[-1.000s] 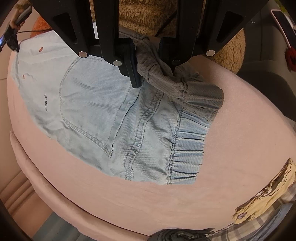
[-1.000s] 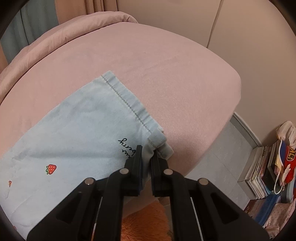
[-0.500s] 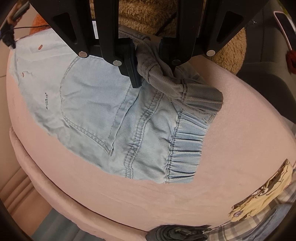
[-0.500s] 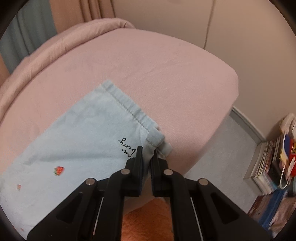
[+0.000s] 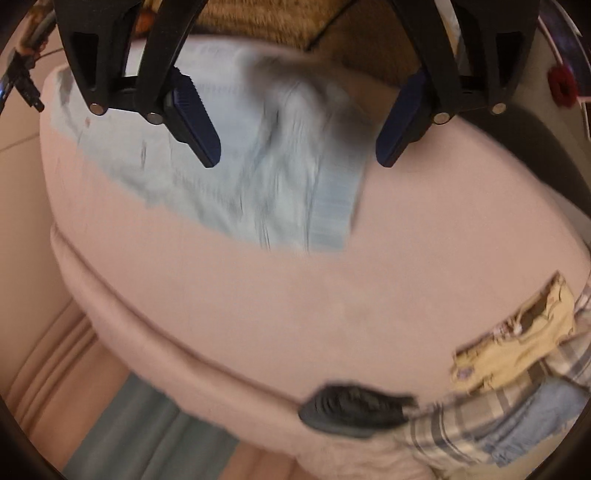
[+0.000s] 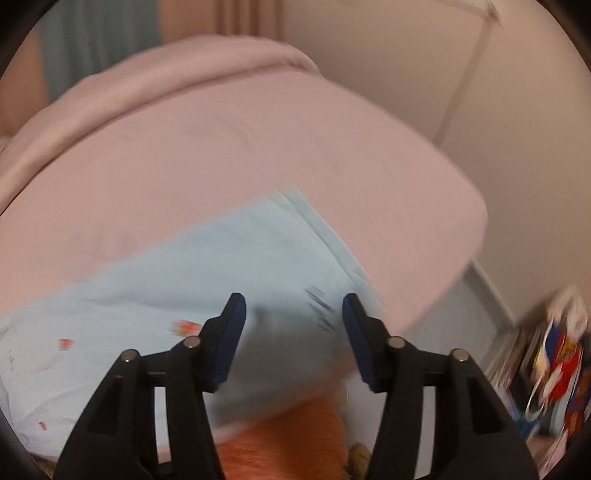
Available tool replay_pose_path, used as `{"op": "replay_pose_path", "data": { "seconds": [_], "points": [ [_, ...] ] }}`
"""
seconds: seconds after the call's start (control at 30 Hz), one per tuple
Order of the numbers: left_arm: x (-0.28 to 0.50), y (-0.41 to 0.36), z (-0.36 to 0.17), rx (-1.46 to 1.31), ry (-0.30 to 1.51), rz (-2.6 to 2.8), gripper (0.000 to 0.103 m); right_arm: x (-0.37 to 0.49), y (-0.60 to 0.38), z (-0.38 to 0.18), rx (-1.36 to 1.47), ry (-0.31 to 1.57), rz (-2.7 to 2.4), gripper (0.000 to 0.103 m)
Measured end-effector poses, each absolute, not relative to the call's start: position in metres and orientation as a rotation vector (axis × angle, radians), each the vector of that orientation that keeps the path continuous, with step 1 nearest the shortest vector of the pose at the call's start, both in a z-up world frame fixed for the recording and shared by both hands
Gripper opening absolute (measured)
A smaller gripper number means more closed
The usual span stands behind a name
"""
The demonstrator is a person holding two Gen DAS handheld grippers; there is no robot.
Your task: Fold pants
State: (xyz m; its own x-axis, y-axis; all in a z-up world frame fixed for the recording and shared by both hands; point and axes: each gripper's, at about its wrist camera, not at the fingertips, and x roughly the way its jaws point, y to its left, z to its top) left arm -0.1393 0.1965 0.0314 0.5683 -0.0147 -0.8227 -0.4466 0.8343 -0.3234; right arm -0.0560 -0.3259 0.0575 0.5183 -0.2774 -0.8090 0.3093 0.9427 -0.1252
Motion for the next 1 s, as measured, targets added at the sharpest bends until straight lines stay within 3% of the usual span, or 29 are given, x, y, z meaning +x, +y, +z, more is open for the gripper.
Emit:
{"op": "replay_pose_path", "data": {
  "seconds": [0.2,0.4,0.6,0.67,0.77,0.8,1.0],
  "points": [
    [-0.104,0.226,0.011,-0.593,0.943,0.216,0.086,-0.006,-0.196,0.07,0.043,0.978,0.123,0.061],
    [-0.079,0.221,-0.03,-0.594,1.054,0.14,0.086,0.043,-0.049,0.039,0.031,1.117,0.495,0.06],
    [-0.105,0.196,-0.034,-0.413,0.994,0.202,0.062,0.067,0.02,-0.021,-0.018,1.287,0.53,0.058],
    [-0.113,0.194,-0.033,-0.389,0.971,0.211,0.059,0.066,0.021,-0.04,-0.027,1.35,0.525,0.049],
    [-0.124,0.182,-0.027,-0.347,0.92,0.222,0.053,0.051,0.014,-0.039,0.0,1.305,0.566,0.024],
    [-0.126,0.18,-0.026,-0.325,0.911,0.222,0.052,0.049,0.012,-0.036,0.019,1.303,0.563,0.01],
    [-0.12,0.201,-0.015,-0.35,0.877,0.193,0.051,0.049,0.013,-0.001,0.051,1.194,0.529,0.007]
  ]
}}
